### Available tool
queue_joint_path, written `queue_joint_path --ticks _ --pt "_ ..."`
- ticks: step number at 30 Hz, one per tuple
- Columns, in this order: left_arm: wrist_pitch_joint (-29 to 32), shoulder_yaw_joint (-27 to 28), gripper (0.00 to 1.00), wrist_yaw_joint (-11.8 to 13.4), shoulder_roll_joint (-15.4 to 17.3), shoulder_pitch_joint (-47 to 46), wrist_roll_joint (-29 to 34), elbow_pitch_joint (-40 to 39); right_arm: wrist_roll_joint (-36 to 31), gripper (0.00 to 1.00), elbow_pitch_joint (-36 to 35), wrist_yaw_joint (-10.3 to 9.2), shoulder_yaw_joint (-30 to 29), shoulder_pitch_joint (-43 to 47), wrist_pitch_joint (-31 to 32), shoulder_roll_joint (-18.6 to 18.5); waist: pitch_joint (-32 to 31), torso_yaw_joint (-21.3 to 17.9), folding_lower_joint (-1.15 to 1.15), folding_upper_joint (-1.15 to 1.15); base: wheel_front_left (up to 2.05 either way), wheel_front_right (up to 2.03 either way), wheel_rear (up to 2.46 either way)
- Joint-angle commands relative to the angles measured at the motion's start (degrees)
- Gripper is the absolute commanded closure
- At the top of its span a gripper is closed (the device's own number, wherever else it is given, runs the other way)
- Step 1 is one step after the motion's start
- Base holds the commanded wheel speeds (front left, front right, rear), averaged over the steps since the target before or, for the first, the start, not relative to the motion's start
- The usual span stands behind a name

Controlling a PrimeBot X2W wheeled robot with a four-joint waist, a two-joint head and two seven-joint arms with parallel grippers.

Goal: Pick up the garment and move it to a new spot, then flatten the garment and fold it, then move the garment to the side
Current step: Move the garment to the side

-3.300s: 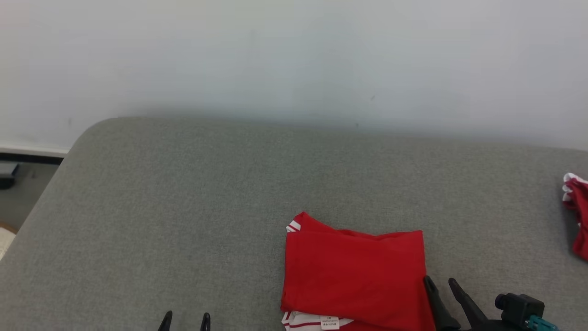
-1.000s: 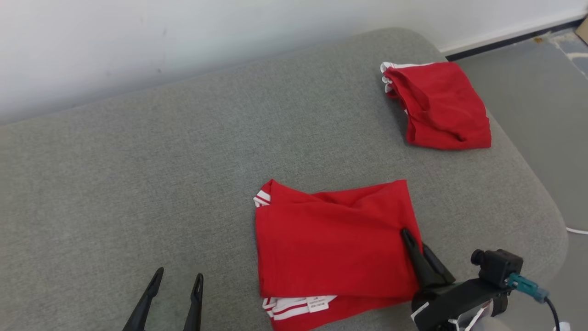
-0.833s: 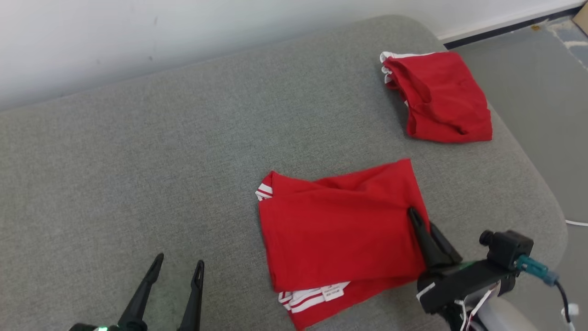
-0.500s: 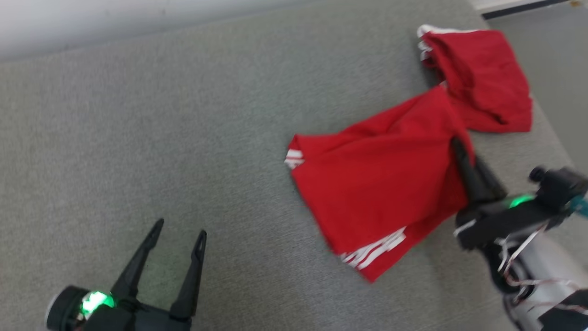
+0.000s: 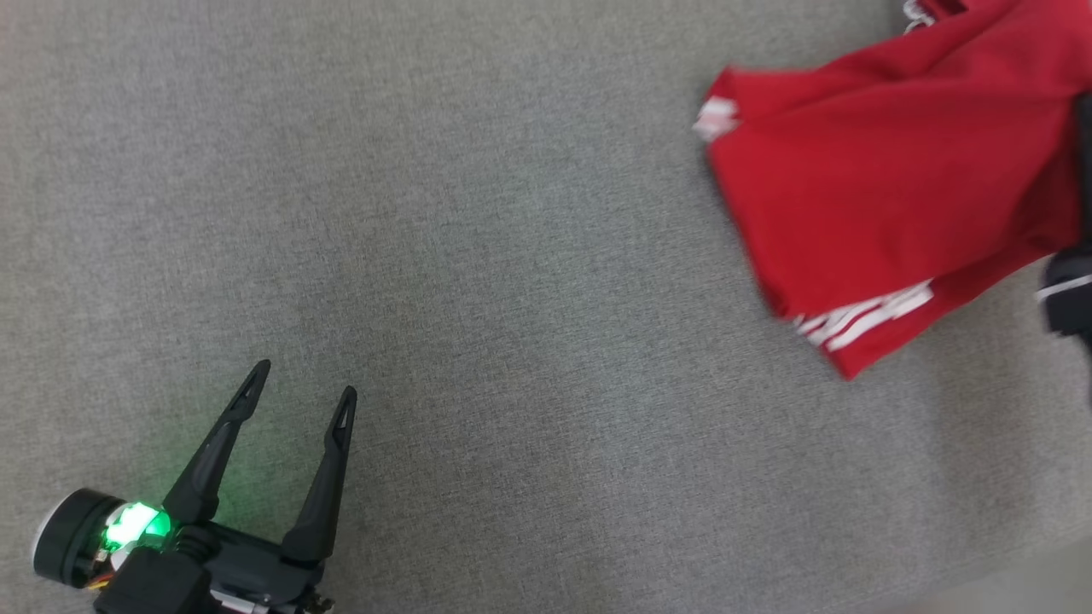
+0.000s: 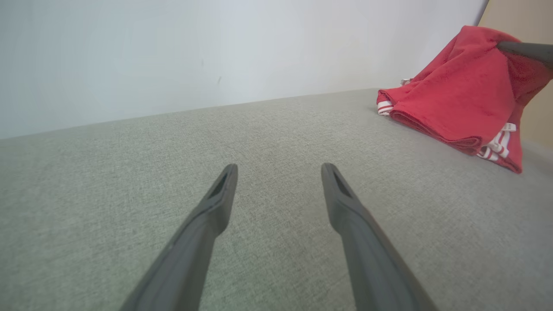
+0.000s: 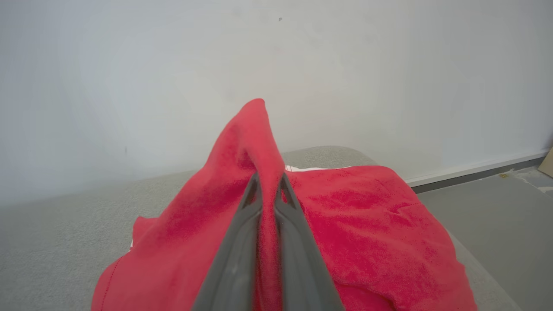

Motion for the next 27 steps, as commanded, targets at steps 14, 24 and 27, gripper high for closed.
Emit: queue_joint_path --ticks 14,24,27 --pt "0.22 -0.44 0.0 0.13 2.66 -1.81 0.01 -0.85 -4.87 1.0 8.31 -0.17 -11.31 -5.81 2.65 -4.77 4.03 1.74 -0.01 -0.01 0.0 0.0 0.0" --pt "0.32 -1.43 0.0 0.51 2.45 -2.31 -0.61 -0.02 -22.8 0.0 26.5 -0.17 -23.73 -13.87 1.88 -0.76 2.92 4.25 -0.01 -0.01 0.0 0.0 0.0" --pt "0.19 -1.83 0.0 1.07 1.62 -2.14 -0.58 0.91 -29.07 0.0 30.19 -0.17 -28.47 -15.28 0.76 1.97 0.78 4.91 -0.01 -0.01 0.0 0.0 0.0"
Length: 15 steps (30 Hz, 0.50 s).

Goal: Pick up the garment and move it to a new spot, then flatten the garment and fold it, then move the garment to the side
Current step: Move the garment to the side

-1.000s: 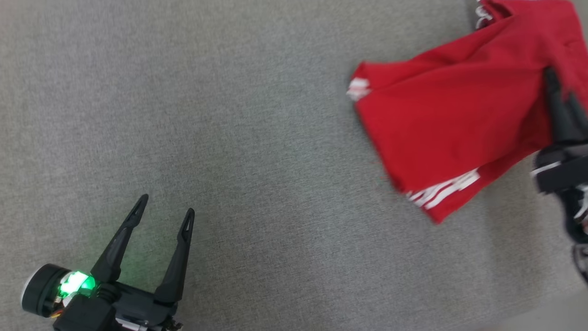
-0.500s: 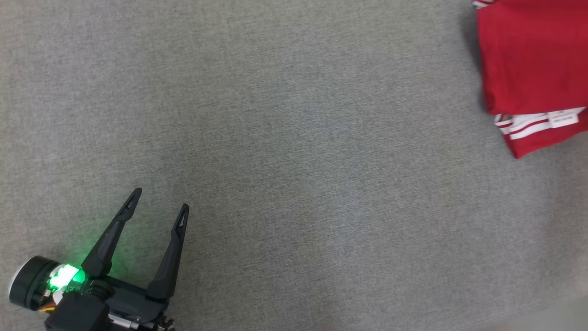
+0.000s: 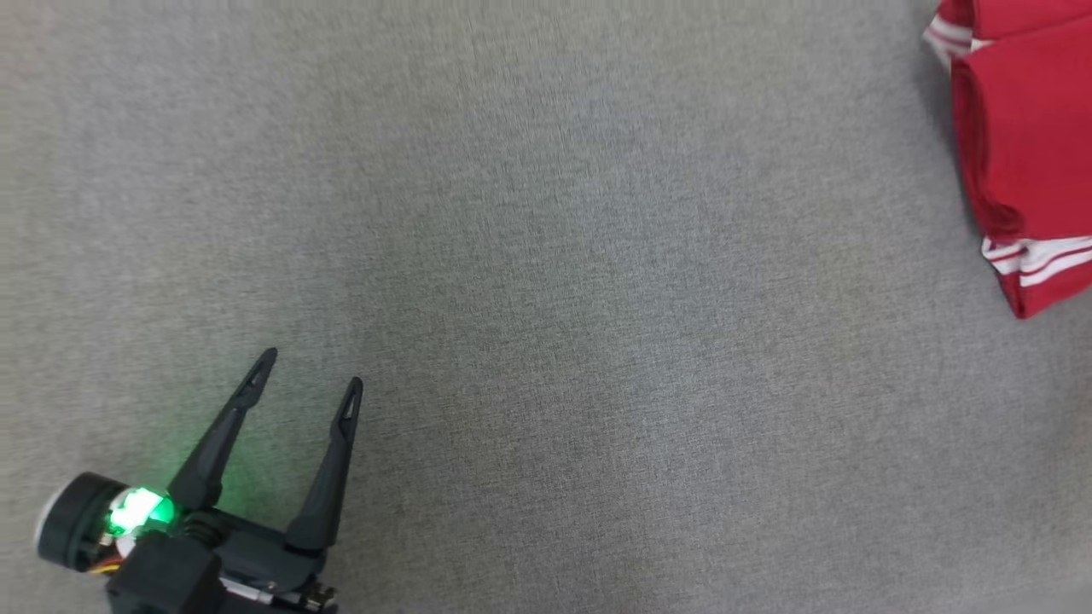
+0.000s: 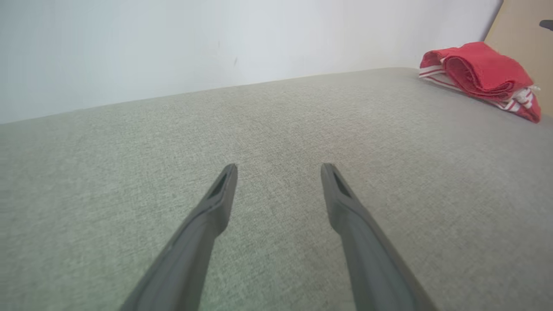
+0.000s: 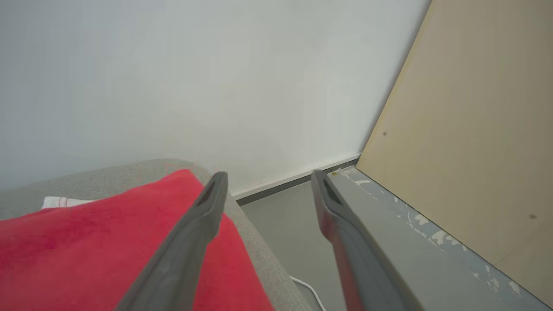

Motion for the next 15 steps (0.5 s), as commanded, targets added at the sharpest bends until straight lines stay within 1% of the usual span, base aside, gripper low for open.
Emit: queue_joint_path --ticks 1,3,5,6,7,11,15 --pt "-0.3 -0.34 0.0 0.6 -0.9 0.12 -0.59 0.65 -3.56 0.0 0.82 -0.17 -2.17 -0.3 -0.83 2.22 -2.95 1.03 0.0 -0.01 0.0 0.0 0.0" --pt "-0.41 -0.65 0.0 0.95 -1.85 0.7 -0.82 1.38 -6.64 0.0 -0.21 -0.17 -3.91 0.98 -1.12 4.85 -5.1 1.49 0.0 -0.01 0.0 0.0 0.0" --pt "-0.4 -0.88 0.0 1.48 -2.88 1.45 -1.23 2.2 -8.49 0.0 -2.49 -0.17 -2.88 3.55 -1.19 8.72 -7.5 1.96 0.0 -0.01 0.0 0.0 0.0" --pt "-0.4 -0.88 0.0 1.48 -2.88 1.45 -1.23 2.2 -8.49 0.0 -2.49 -0.17 -2.88 3.55 -1.19 8.72 -7.5 1.96 0.0 -0.01 0.0 0.0 0.0" --pt "-0.46 -0.94 0.0 1.83 -3.43 1.86 -1.51 2.67 -9.62 0.0 -4.01 -0.17 -2.6 5.02 -1.22 10.15 -8.87 2.2 0.0 -0.01 0.0 0.0 0.0" --pt "-0.53 -0.84 0.0 2.98 -5.96 3.92 -2.54 4.56 -11.64 0.0 -11.31 -0.17 0.82 13.06 -1.27 16.94 -14.23 3.21 0.0 -0.01 0.0 0.0 0.0" --pt "-0.58 -0.07 0.0 4.53 -8.33 6.32 -4.16 6.39 -12.28 0.0 -17.65 -0.17 5.6 21.45 -1.19 21.93 -19.29 4.2 0.0 -0.01 0.0 0.0 0.0"
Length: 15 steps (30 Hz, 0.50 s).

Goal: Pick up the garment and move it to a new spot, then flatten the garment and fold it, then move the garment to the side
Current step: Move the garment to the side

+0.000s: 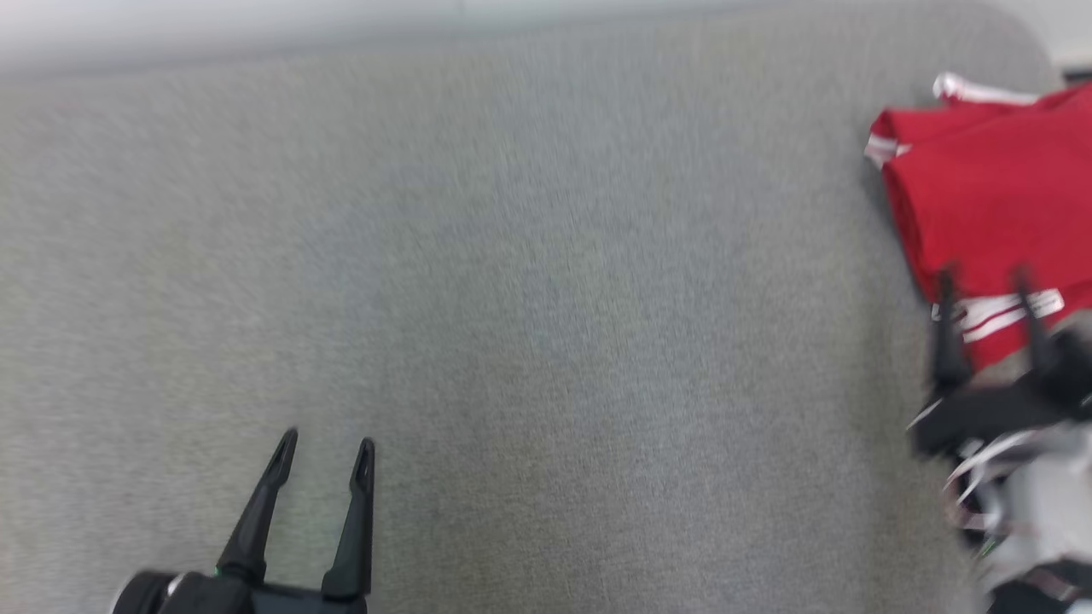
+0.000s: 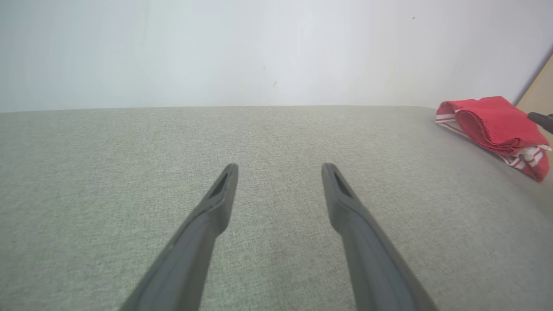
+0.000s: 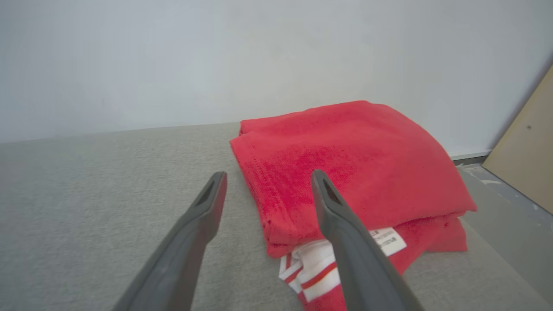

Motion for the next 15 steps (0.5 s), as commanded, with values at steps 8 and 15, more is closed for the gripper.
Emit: queue_joint_path --ticks 8,15 --pt "-0.2 2.18 0.0 2.84 -4.7 5.03 -1.85 3.86 3.41 0.0 -9.08 -0.17 10.34 13.35 0.0 3.97 -14.81 4.2 0.01 0.0 0.0 0.0 0.0" --pt "-0.22 3.19 0.0 2.66 -6.89 6.59 -2.36 5.69 4.42 0.0 -16.76 -0.17 15.33 20.4 0.0 5.03 -19.77 5.53 0.01 0.0 0.0 0.0 0.0"
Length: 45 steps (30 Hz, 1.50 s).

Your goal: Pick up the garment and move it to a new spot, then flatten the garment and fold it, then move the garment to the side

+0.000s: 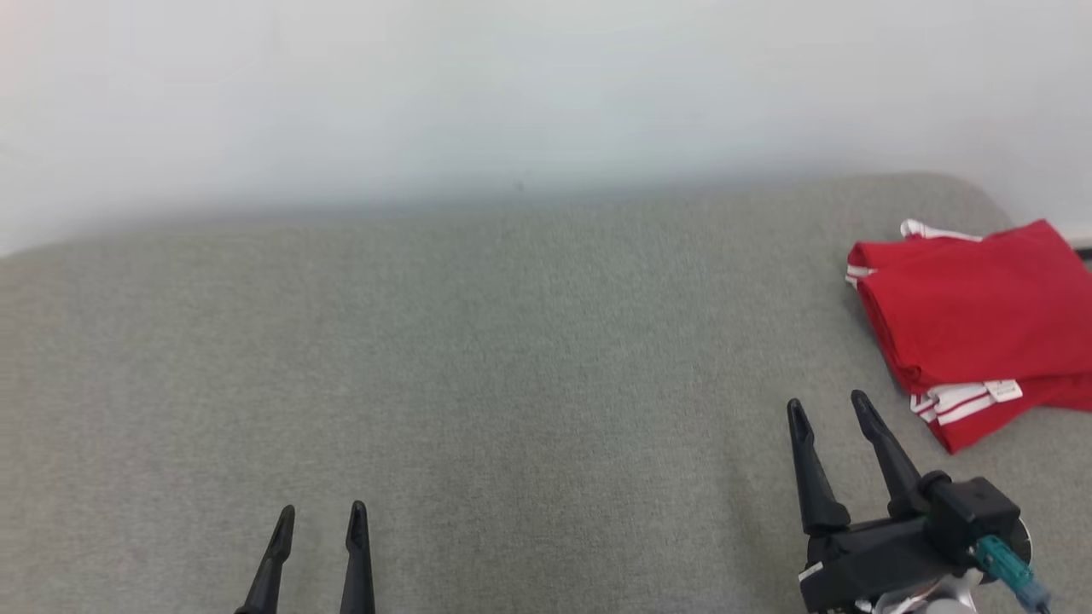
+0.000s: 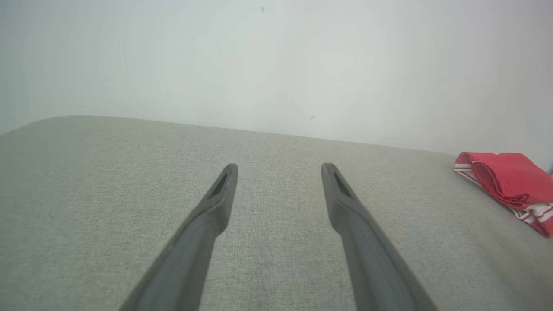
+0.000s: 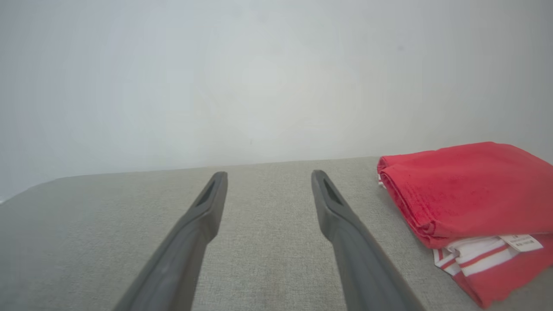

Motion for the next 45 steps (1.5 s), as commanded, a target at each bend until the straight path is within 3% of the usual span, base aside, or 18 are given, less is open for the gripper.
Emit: queue_joint_path --ticks 1,13,22,40,41,45 --pt "-0.08 0.37 0.0 -0.27 -0.09 0.7 0.85 -0.2 0.12 0.0 -1.68 -0.17 0.44 1.67 -0.01 0.41 -4.51 2.42 0.02 0.01 0.0 0.0 0.0" --pt "-0.09 2.21 0.0 -1.42 -1.42 5.48 6.01 -2.68 0.04 0.0 -16.62 -0.17 0.84 14.71 -0.01 2.47 -8.31 3.32 0.02 0.01 0.0 0.0 0.0" --pt "-0.09 3.4 0.0 -3.28 -2.24 8.59 8.11 -2.21 -1.38 0.0 -17.12 -0.17 -1.26 21.18 -0.01 3.53 -9.6 3.24 0.02 0.01 0.0 0.0 0.0" --pt "-0.09 4.99 0.0 -4.15 -2.72 9.03 9.11 -1.66 -1.52 0.0 -16.56 -0.17 -0.75 22.06 -0.01 3.48 -9.19 2.32 0.02 0.01 0.0 0.0 0.0" --pt "0.01 4.8 1.0 -4.2 -2.6 8.9 8.54 -1.59 -1.54 1.0 -16.61 0.0 -0.8 21.64 -0.01 3.51 -9.2 2.31 0.02 0.01 0.0 0.0 0.0" --pt "0.1 4.54 1.0 -4.11 -2.59 9.41 8.14 0.26 -1.41 1.0 -14.65 0.0 -0.58 21.99 0.03 3.56 -9.15 2.31 0.03 0.01 0.0 0.0 0.0"
